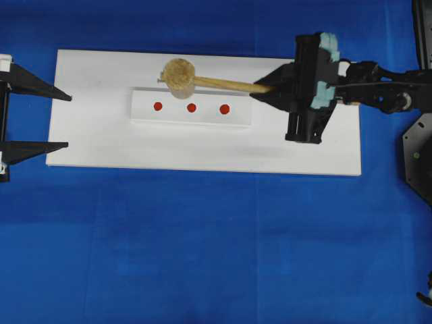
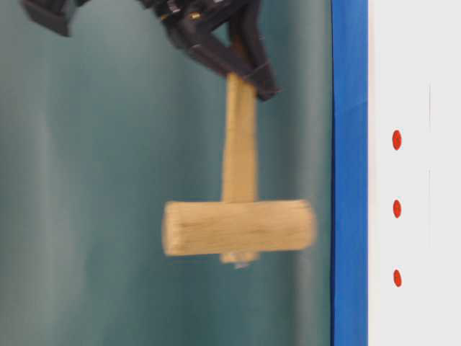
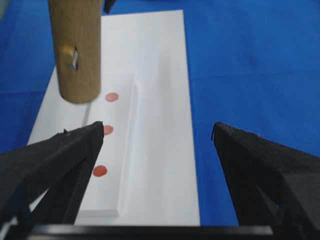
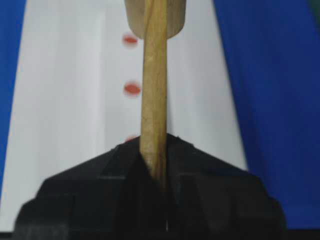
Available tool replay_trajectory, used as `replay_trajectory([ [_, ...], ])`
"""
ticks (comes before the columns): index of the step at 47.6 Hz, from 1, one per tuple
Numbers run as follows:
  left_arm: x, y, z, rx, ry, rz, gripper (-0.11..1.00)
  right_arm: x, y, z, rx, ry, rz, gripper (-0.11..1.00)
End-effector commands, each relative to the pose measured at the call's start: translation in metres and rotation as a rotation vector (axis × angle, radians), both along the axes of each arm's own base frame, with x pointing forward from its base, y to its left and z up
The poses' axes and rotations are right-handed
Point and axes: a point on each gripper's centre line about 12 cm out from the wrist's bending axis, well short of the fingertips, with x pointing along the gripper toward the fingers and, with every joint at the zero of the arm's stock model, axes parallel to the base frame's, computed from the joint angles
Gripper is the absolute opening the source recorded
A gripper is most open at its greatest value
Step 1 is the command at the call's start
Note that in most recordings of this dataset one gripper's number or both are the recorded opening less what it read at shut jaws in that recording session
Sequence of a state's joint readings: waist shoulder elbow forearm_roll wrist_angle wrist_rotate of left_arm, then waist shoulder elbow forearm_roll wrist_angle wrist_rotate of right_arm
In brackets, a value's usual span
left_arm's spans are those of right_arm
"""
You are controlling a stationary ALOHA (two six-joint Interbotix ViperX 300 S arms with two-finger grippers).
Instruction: Hit the mark with a hammer.
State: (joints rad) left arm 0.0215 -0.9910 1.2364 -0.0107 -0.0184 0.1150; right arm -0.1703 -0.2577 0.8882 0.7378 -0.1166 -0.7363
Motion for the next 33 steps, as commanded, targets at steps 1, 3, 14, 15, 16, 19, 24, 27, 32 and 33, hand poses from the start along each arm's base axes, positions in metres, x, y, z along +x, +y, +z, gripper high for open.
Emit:
replay_trajectory([
  [1,0.002,0.0,0.004,-0.003,-0.012,0.002,0.88,0.003,-0.002,-0.018,0.027,0.04,-0.03,0.02],
  [3,0.002,0.0,0.004,-0.003,-0.011,0.002,0.88,0.004,-0.003,-0.036,0.053,0.089,-0.047,0.02],
  [14,0.002,0.0,0.004,-0.004,-0.012,0.003,0.88,0.005,-0.002,-0.054,0.081,0.143,-0.061,0.02],
  [15,0.002,0.0,0.004,-0.003,-0.011,0.002,0.88,0.005,-0.002,-0.052,0.078,0.136,-0.061,0.02],
  [16,0.002,0.0,0.004,-0.004,-0.011,0.003,0.88,0.004,-0.002,-0.05,0.076,0.131,-0.06,0.02],
  [19,0.002,0.0,0.004,-0.004,-0.009,0.003,0.88,0.004,-0.002,-0.042,0.067,0.106,-0.059,0.02],
  [24,0.002,0.0,0.003,-0.004,-0.008,0.003,0.88,-0.001,-0.002,-0.021,0.05,0.044,-0.052,0.02],
  [27,0.002,0.0,0.003,-0.003,-0.008,0.002,0.88,-0.007,-0.001,-0.009,0.041,0.006,-0.049,0.02],
  [32,0.002,0.0,0.003,-0.003,-0.008,0.002,0.88,-0.022,0.002,0.014,0.022,-0.066,-0.037,0.02],
  [33,0.002,0.0,0.002,-0.003,-0.005,0.002,0.88,-0.025,0.003,0.017,0.018,-0.078,-0.035,0.02],
])
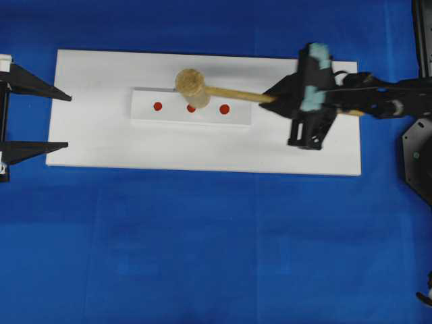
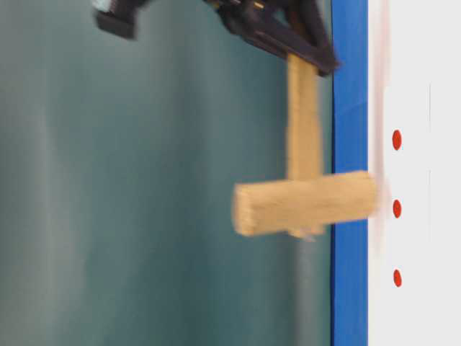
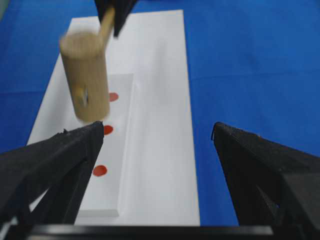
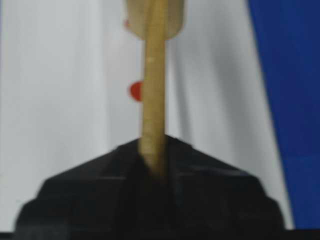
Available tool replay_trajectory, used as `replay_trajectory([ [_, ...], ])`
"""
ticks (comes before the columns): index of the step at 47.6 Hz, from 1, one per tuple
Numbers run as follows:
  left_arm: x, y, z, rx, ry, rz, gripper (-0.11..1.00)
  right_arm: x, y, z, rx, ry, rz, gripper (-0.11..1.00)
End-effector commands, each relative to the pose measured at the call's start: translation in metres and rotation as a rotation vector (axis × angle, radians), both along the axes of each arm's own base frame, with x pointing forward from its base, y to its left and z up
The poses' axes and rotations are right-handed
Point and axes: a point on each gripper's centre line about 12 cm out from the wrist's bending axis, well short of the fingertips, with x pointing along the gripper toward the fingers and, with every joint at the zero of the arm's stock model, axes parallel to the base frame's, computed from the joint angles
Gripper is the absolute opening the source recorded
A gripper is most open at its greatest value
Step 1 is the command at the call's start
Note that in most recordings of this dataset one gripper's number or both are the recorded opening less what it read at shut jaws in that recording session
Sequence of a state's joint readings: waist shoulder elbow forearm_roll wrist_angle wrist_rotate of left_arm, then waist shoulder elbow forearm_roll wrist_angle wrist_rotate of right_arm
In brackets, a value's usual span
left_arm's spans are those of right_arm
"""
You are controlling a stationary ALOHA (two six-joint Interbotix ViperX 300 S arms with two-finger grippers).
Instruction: Hit the mark with a hammer.
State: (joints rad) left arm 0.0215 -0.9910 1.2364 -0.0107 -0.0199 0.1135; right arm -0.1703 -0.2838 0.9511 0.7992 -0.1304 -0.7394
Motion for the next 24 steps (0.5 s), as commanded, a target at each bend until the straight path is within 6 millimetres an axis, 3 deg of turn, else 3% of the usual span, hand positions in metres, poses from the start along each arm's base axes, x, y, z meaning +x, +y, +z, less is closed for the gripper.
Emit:
replay_trajectory([
  [1,0.002,0.0,0.003,-0.001,-0.006,0.002,0.88,-0.011,0.002,0.033,-0.03,-0.111,0.006,0.02],
  [14,0.002,0.0,0.002,-0.001,-0.003,0.002,0.88,-0.048,0.01,0.059,-0.039,-0.225,0.014,0.02],
  [24,0.002,0.0,0.002,-0.003,-0.003,0.002,0.88,-0.049,0.012,0.053,-0.031,-0.201,0.026,0.02],
])
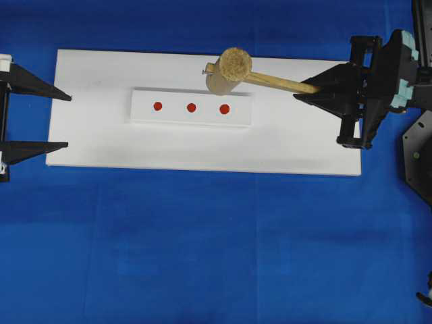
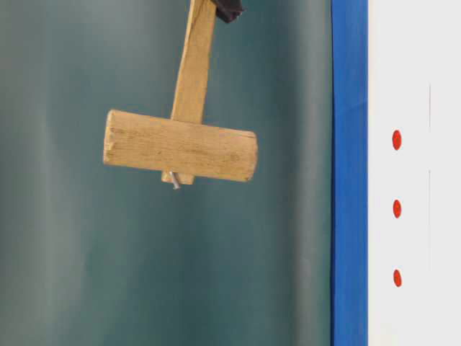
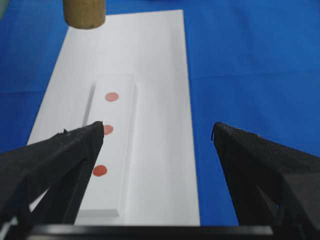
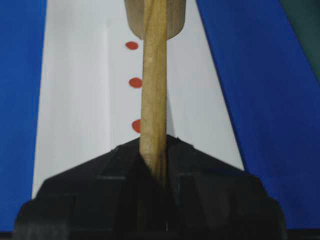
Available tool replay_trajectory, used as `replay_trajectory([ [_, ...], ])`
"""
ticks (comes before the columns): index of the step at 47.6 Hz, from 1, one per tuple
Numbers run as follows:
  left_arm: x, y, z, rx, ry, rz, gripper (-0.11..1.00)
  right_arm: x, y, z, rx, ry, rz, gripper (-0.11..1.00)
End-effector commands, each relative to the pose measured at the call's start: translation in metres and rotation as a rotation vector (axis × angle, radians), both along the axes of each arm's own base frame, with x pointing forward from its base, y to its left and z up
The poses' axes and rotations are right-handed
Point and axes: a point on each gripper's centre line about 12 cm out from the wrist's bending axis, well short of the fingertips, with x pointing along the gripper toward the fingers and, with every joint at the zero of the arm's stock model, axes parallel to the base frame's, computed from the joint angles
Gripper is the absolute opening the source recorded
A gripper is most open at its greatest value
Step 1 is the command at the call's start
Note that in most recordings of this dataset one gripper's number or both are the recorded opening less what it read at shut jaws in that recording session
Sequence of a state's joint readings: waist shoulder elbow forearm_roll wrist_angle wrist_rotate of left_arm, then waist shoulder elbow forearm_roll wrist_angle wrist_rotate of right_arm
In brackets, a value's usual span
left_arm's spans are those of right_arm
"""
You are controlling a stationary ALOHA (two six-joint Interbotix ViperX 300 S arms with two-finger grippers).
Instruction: Hit the mark with a hammer.
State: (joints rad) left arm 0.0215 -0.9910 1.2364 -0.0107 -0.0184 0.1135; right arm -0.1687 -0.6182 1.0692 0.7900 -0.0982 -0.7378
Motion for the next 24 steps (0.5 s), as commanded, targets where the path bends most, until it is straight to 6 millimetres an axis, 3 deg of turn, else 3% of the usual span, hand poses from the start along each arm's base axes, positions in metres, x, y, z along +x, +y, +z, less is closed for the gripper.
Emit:
replay_trajectory([
  [1,0.002,0.0,0.002,-0.001,-0.006,0.002,0.88,0.003,-0.001,0.002,-0.004,-0.003,-0.003,0.02],
  [7,0.002,0.0,0.002,-0.001,-0.006,0.002,0.88,0.008,-0.003,-0.028,0.03,0.093,-0.02,0.02],
  [16,0.002,0.0,0.002,-0.001,-0.006,0.002,0.88,0.013,0.0,-0.095,0.142,0.327,-0.058,0.02],
  [19,0.001,0.0,0.003,-0.001,-0.009,0.002,0.88,0.015,0.001,-0.101,0.149,0.353,-0.051,0.02],
  [24,0.001,0.0,0.003,-0.001,-0.009,0.002,0.88,0.016,0.001,-0.095,0.138,0.329,-0.049,0.02],
])
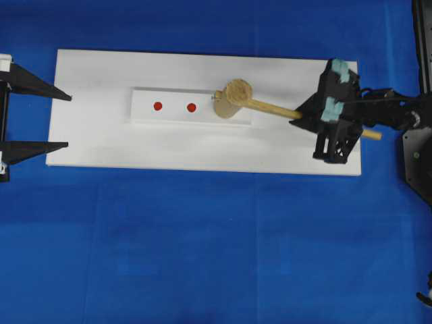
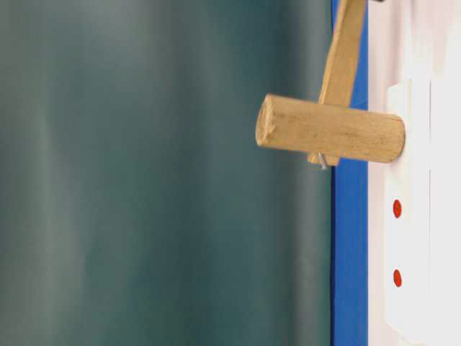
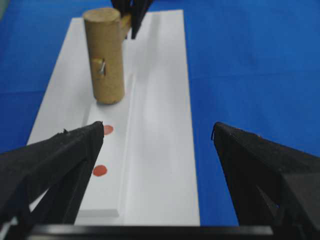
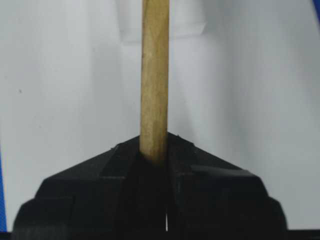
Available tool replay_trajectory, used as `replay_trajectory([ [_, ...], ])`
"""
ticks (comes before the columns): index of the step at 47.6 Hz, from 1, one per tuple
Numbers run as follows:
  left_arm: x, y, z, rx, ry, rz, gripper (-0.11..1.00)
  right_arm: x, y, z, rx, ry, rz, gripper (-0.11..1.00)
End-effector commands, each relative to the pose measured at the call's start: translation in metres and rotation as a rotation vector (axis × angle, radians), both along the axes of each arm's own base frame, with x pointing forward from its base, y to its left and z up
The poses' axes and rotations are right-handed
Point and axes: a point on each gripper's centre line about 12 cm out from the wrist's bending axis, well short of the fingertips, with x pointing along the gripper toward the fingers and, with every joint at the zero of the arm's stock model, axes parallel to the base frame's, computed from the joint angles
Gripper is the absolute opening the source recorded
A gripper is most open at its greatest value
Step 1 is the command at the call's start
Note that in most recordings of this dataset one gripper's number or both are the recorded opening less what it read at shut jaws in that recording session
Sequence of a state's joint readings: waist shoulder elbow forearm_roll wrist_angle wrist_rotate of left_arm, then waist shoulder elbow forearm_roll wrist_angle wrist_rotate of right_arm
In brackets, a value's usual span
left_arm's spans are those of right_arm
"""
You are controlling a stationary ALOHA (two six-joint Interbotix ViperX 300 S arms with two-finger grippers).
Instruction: Hit the mark with a hammer.
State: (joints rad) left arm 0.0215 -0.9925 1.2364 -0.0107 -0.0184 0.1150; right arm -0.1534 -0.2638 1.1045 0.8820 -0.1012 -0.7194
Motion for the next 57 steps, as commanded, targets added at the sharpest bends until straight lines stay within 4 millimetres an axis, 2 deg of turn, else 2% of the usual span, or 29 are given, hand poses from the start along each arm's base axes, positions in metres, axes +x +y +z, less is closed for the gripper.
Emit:
replay_trajectory([
  [1,0.001,0.0,0.003,-0.004,-0.008,0.003,0.88,0.006,-0.001,0.013,-0.016,-0.048,0.003,0.02],
  [7,0.001,0.0,0.003,-0.004,-0.008,0.003,0.88,0.005,-0.002,0.033,-0.045,-0.125,0.0,0.02],
  [16,0.001,0.0,0.003,-0.003,-0.008,0.002,0.88,0.002,-0.001,0.084,-0.083,-0.301,0.015,0.02],
  [21,0.002,0.0,0.002,-0.003,-0.006,0.002,0.88,-0.003,0.003,0.101,-0.105,-0.355,0.047,0.02],
  [30,0.002,0.0,0.002,-0.003,-0.006,0.002,0.88,-0.004,0.003,0.106,-0.111,-0.368,0.055,0.02],
  [38,0.002,0.0,0.002,-0.003,-0.006,0.002,0.88,0.006,0.004,0.108,-0.109,-0.361,0.062,0.02],
  [43,0.002,0.0,0.002,-0.003,-0.006,0.002,0.88,0.018,0.007,0.11,-0.107,-0.354,0.083,0.02],
  [57,0.002,0.0,0.003,-0.004,-0.009,0.003,0.88,0.069,0.019,0.121,-0.101,-0.356,0.135,0.02],
])
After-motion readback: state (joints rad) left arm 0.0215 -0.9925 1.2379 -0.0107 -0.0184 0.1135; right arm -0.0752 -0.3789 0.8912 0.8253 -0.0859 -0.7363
